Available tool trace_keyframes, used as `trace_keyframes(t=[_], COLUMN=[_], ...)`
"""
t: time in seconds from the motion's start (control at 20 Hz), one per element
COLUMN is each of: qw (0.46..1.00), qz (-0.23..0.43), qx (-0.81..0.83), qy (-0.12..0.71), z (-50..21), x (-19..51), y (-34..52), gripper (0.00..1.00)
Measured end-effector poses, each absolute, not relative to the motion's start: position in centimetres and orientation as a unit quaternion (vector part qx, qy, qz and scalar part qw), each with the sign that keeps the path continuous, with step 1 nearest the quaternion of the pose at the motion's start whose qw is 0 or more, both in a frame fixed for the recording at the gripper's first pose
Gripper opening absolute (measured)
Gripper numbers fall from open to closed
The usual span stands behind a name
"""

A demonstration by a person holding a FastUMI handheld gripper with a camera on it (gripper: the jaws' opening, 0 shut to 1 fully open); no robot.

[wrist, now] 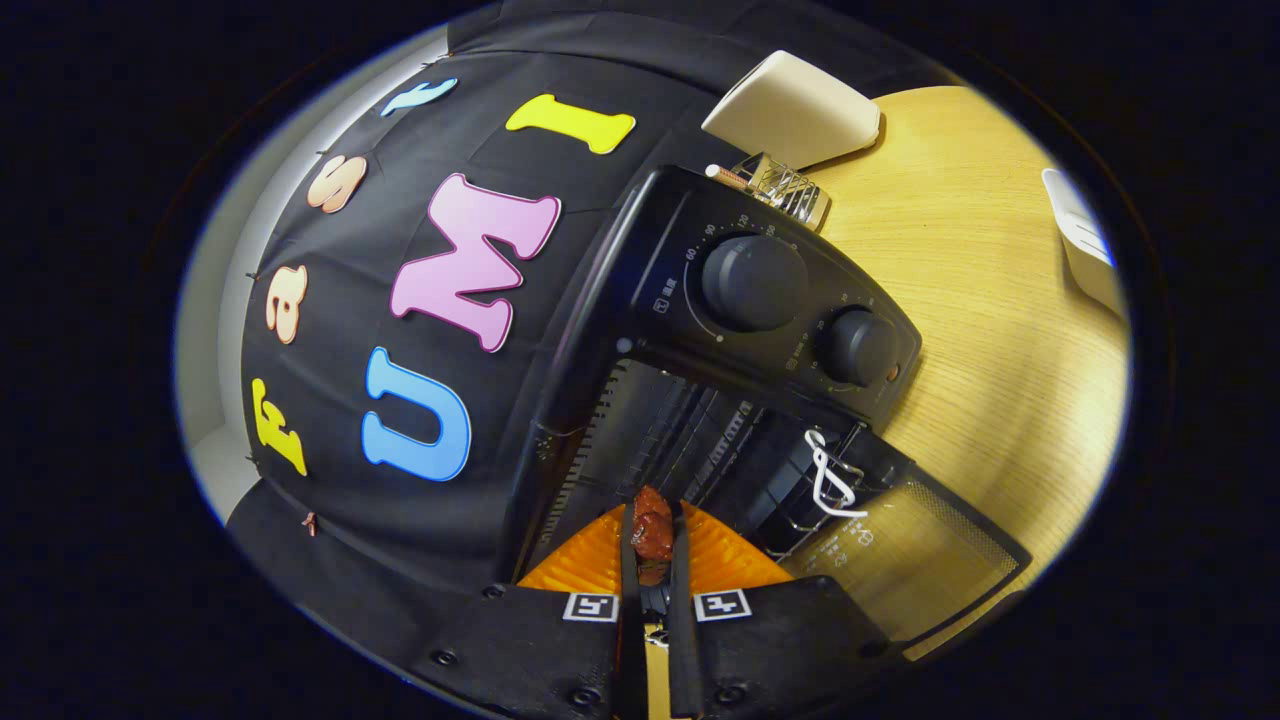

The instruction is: Open the toaster oven, put the food inside, and close the toaster oven door.

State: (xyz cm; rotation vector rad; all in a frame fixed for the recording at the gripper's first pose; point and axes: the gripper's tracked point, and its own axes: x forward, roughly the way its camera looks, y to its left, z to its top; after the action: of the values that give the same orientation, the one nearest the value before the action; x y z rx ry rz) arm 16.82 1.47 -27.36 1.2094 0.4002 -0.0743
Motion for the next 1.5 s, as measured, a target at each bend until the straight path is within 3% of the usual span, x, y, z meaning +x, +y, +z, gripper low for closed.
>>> trace_keyframes(t=[0.25,0.4,0.5,0.85,0.9,1.35,1.5], qw=[0.829,0.87,0.894,0.926,0.931,0.947,0.943], qz=[-0.041,-0.045,-0.063,-0.033,-0.03,0.029,0.02], qx=[0.524,0.45,0.397,0.314,0.296,0.154,0.094], qy=[0.191,0.199,0.197,0.208,0.212,0.281,0.317], z=[-28.8,-29.1,-29.3,-28.5,-28.3,-27.8,-28.7], x=[17.8,17.3,16.8,14.9,14.2,6.5,3.4], y=[1.3,1.3,0.0,1.0,1.2,2.8,2.1], gripper=[0.13,0.19,0.3,0.93,0.97,0.98,0.98])
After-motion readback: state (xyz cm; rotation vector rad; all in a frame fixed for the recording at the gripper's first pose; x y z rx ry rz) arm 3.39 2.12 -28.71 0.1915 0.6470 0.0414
